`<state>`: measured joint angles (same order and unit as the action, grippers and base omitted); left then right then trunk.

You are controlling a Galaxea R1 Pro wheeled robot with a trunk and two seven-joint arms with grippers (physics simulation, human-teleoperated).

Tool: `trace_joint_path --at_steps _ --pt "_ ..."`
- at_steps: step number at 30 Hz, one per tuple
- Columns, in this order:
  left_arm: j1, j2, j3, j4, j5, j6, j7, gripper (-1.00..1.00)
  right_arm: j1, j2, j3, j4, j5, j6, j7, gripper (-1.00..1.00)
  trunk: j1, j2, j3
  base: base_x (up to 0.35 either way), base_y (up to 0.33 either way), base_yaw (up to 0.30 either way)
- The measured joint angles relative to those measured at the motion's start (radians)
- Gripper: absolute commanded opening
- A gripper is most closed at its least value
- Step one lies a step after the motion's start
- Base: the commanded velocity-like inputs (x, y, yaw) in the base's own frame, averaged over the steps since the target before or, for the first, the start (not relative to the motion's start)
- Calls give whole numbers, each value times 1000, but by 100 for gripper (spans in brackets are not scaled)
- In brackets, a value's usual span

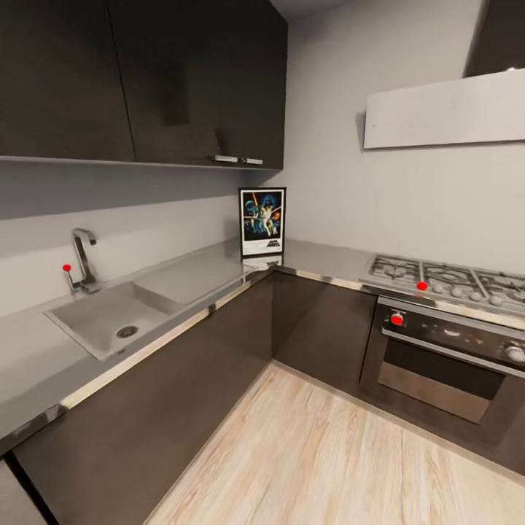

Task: Pick up the poster from the kitchen countertop and hang it on one of the wall nails in the kitchen.

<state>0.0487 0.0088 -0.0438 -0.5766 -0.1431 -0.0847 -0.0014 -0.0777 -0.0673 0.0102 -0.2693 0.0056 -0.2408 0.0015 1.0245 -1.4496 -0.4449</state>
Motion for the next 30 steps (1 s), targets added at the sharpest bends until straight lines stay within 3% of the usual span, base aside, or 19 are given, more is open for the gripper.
trace_joint_path --at_steps 24,30 --pt "0 0 2 0 0 -1 0 100 0 -1 0 0 1 2 1 100 0 0 0 289 -185 -2" --pt "0 -2 1 -14 7 -10 -3 100 0 -2 -2 -2 0 0 0 100 0 0 0 117 -52 0"
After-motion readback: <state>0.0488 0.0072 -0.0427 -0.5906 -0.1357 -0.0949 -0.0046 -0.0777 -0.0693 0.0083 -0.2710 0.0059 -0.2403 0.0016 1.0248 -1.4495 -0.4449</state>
